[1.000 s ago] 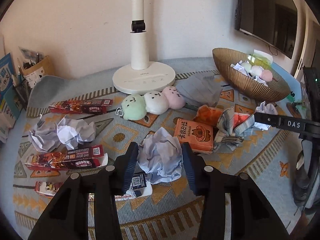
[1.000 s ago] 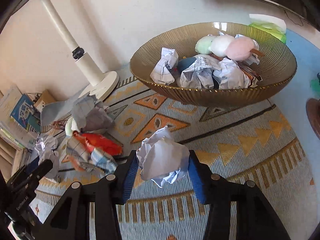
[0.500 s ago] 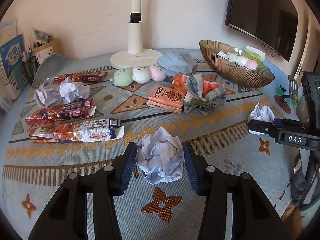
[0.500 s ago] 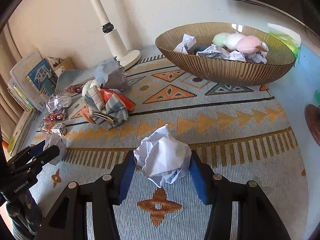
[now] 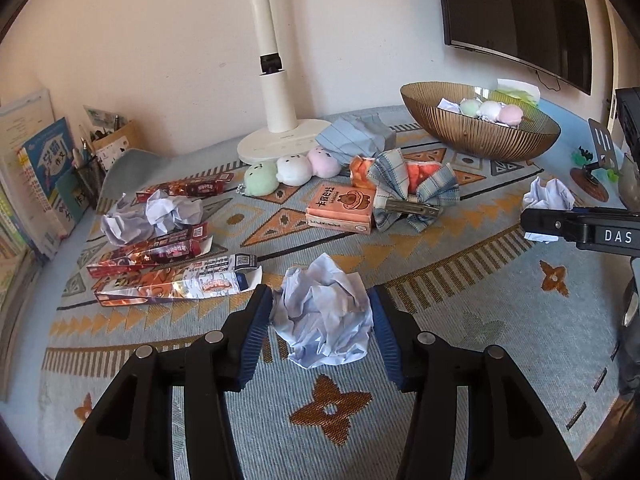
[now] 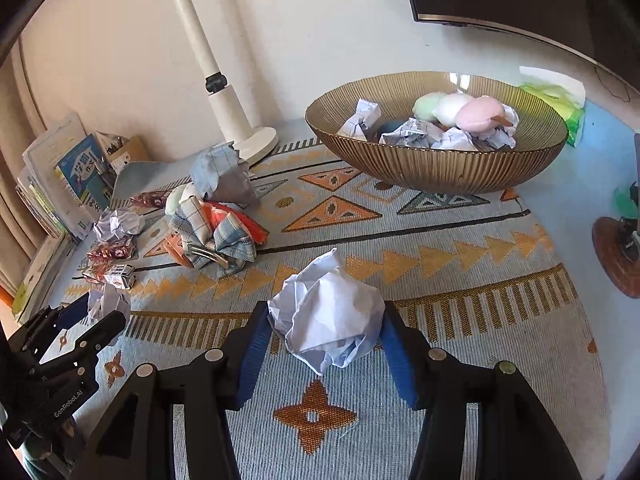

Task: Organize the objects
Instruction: 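Carry both paper balls over the golden bowl and open both grippers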

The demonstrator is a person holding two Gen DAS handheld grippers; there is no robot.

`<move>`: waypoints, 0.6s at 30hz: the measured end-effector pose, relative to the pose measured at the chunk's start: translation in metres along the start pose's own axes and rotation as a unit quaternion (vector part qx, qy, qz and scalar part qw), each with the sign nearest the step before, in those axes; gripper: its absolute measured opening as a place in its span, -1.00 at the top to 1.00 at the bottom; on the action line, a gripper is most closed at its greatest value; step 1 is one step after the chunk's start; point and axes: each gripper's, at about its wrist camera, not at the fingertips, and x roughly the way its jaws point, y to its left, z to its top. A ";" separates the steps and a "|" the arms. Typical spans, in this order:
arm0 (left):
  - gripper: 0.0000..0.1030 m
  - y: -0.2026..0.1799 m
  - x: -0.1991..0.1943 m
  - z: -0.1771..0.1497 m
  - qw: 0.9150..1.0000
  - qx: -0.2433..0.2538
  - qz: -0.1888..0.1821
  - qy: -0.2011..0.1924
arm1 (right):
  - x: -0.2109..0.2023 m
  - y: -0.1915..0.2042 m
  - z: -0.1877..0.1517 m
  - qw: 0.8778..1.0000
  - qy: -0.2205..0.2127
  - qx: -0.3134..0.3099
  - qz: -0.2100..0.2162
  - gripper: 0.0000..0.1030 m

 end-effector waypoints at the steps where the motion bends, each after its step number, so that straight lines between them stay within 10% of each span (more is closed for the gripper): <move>1: 0.06 -0.001 -0.001 0.000 1.000 0.003 0.005 -0.003 | 0.001 0.000 0.000 1.000 0.002 -0.002 -0.001 -0.03; 13: 0.10 -0.018 -0.013 -0.001 0.998 0.040 0.049 -0.030 | -0.020 0.001 -0.004 1.000 -0.025 -0.003 -0.008 -0.02; 18: 0.10 -0.035 -0.027 0.038 0.998 0.031 -0.036 -0.037 | -0.068 -0.019 0.014 0.997 -0.072 0.012 0.005 -0.02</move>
